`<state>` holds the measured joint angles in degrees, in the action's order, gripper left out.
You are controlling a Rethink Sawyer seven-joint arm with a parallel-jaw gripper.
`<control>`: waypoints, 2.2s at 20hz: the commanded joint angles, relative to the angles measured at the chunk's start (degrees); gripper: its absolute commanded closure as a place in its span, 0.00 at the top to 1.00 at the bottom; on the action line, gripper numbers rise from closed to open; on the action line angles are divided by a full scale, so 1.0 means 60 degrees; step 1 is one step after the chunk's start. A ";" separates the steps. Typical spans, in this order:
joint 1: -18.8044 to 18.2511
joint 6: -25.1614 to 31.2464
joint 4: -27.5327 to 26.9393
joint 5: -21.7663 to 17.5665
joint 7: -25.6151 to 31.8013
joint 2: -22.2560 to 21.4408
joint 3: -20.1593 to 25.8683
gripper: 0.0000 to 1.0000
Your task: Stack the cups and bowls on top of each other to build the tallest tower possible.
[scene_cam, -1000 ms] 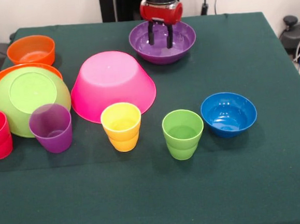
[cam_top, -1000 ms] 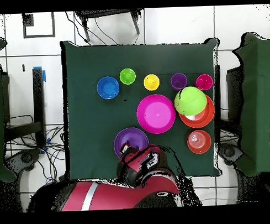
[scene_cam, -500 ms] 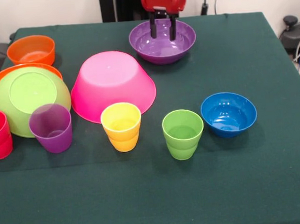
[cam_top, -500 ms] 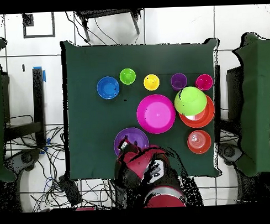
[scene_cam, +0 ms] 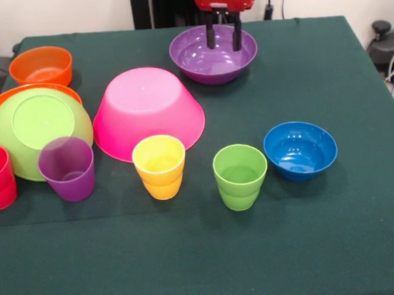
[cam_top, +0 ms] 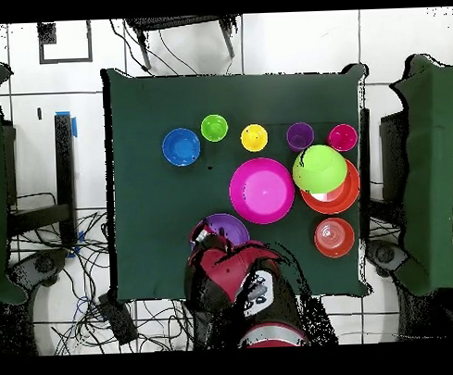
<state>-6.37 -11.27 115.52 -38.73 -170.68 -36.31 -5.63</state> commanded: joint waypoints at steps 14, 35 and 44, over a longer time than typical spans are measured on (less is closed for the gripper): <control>0.1593 -0.0643 -0.0621 0.2035 -0.0613 0.1765 0.0044 1.00; 0.1777 -0.1067 -0.0941 0.2370 -0.0193 0.2420 -0.0321 0.00; 0.1254 -0.0362 -0.0483 0.1900 0.0048 0.1478 -0.0125 0.00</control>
<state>3.61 -17.55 115.04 -26.30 -170.66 -25.20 -12.17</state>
